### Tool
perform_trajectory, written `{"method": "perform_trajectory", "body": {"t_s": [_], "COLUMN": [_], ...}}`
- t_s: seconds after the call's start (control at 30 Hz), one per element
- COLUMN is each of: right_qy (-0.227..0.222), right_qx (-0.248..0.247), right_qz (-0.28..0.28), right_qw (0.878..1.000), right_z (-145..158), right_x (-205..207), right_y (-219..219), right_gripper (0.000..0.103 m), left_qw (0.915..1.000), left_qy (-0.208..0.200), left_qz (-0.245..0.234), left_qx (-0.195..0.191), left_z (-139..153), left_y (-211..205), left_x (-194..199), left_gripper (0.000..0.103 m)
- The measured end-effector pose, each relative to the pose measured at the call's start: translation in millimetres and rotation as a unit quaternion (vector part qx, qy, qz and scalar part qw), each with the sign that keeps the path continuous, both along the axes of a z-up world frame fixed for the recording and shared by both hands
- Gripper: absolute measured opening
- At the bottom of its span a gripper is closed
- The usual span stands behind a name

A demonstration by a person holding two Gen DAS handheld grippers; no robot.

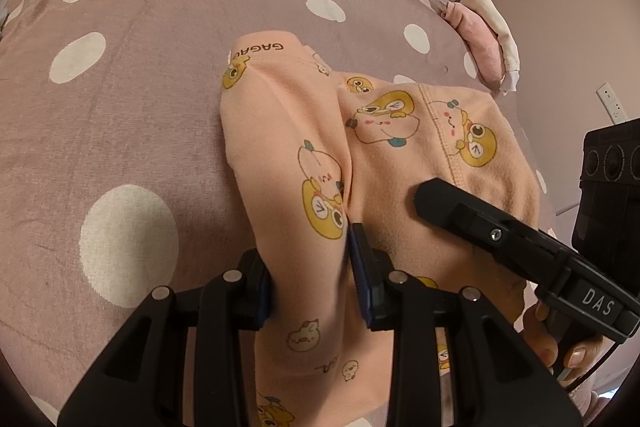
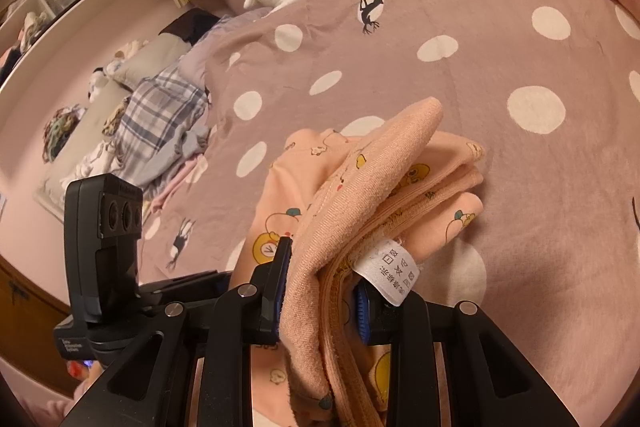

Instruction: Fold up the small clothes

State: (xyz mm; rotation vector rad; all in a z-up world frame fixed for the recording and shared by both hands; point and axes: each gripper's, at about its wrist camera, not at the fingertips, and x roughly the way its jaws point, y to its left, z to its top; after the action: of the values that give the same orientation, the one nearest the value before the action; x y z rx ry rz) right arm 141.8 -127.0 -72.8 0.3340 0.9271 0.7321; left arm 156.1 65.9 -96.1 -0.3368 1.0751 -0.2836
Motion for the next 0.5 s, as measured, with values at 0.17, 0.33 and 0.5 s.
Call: {"method": "perform_trajectory", "body": {"t_s": [0.17,0.33,0.5], "right_qy": [0.001,0.006,0.010], "right_qx": [0.000,0.004,0.005], "right_qz": [0.000,0.000,0.002], "right_qw": [1.000,1.000,1.000], "right_z": [0.0,-3.0,-6.0], "right_x": [0.5,3.7,7.5], "right_y": [0.4,-1.8,-4.7], "right_gripper": [0.029,0.029,0.029], "left_qw": [1.0000,1.0000,1.0000], "left_qy": [0.002,0.005,0.008], "left_qz": [0.000,0.000,0.000], "left_qx": [0.003,0.002,0.005], "left_z": [-0.9,-2.9,-3.6], "left_y": [-1.4,-0.8,-2.1], "left_x": [1.9,3.5,5.3], "left_gripper": [0.032,0.032,0.032]}}
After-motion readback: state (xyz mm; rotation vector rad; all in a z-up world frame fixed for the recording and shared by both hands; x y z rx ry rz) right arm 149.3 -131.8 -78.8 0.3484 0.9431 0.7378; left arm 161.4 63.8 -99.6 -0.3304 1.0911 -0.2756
